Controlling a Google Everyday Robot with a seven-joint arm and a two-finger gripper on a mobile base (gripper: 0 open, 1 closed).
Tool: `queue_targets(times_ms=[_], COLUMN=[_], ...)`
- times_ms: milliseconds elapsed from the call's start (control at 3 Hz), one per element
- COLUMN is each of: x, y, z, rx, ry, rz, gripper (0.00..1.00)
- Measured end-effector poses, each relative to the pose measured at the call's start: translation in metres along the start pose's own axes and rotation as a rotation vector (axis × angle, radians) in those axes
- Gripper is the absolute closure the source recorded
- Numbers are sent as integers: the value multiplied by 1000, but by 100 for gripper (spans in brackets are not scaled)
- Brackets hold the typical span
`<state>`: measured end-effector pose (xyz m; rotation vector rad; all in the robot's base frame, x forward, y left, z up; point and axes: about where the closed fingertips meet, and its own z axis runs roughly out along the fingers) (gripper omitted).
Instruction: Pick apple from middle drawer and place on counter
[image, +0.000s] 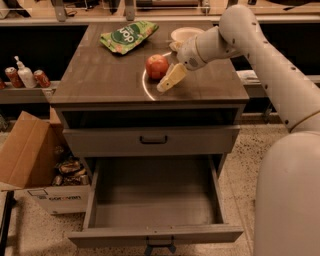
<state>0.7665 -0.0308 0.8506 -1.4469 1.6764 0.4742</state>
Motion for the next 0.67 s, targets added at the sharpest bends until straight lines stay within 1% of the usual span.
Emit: queue_targets(times_ms=[333, 667], x=[-2, -6], y=[0, 8], z=[-31, -80], rx=[38, 88], ry=[-21, -44], rz=[-16, -44], gripper=[0, 0])
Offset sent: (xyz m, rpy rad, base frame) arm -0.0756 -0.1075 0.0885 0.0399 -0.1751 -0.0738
